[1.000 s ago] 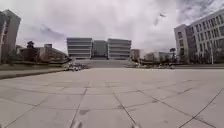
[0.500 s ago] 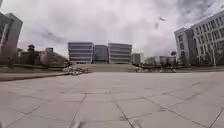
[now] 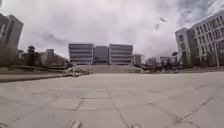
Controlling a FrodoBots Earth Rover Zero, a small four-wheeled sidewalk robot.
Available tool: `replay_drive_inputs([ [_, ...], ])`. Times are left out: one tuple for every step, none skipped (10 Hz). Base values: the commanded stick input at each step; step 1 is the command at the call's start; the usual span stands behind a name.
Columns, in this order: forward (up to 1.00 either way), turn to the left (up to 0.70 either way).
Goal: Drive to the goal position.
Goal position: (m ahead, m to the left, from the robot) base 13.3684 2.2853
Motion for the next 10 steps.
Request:
replay_drive_inputs([
  [1.0,0.0],
  [1.0,0.0],
  [1.0,0.0],
  [1.0,0.0],
  [1.0,0.0],
  [1.0,0.0],
  [1.0,0.0],
  [1.0,0.0],
  [1.0,0.0],
  [1.0,0.0],
])
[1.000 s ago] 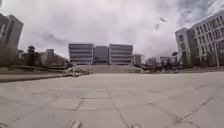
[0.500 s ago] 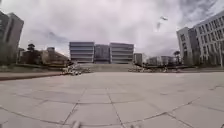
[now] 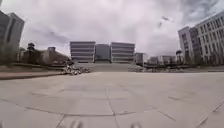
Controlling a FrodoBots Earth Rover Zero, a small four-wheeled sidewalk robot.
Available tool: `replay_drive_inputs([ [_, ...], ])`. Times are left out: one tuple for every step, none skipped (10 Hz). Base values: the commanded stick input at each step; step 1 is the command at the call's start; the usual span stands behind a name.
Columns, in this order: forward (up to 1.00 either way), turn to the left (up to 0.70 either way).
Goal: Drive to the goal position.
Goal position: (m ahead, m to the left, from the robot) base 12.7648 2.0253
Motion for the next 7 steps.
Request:
replay_drive_inputs([
  [1.0,0.0],
  [1.0,0.0],
  [1.0,0.0],
  [1.0,0.0],
  [1.0,0.0],
  [1.0,0.0],
  [1.0,-0.02],
])
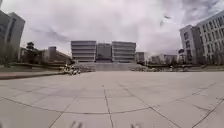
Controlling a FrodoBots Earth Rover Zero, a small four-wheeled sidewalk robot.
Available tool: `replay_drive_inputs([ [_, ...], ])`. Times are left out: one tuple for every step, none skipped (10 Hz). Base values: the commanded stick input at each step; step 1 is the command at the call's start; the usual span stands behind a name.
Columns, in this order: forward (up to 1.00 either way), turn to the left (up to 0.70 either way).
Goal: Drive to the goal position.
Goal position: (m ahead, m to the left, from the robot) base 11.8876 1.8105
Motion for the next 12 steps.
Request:
replay_drive_inputs([
  [1.0,-0.03],
  [1.0,-0.02],
  [1.0,0.0],
  [1.0,0.0],
  [1.0,0.0],
  [1.0,-0.06],
  [1.0,-0.13],
  [1.0,-0.03],
  [1.0,0.0],
  [1.0,0.0],
  [1.0,0.0],
  [1.0,0.0],
])
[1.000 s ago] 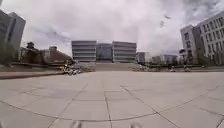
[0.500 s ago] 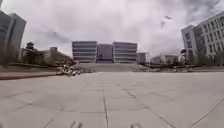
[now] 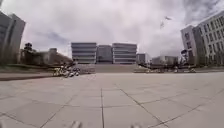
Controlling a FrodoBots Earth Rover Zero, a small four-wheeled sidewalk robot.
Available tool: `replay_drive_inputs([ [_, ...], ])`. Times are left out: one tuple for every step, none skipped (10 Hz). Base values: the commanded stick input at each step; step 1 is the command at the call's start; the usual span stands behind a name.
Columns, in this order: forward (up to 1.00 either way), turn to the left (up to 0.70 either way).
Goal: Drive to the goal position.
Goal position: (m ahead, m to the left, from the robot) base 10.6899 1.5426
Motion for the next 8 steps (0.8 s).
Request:
replay_drive_inputs([
  [1.0,0.0],
  [1.0,0.0],
  [1.0,0.0],
  [1.0,0.0],
  [1.0,0.0],
  [1.0,0.0],
  [1.0,0.0],
  [1.0,0.0],
])
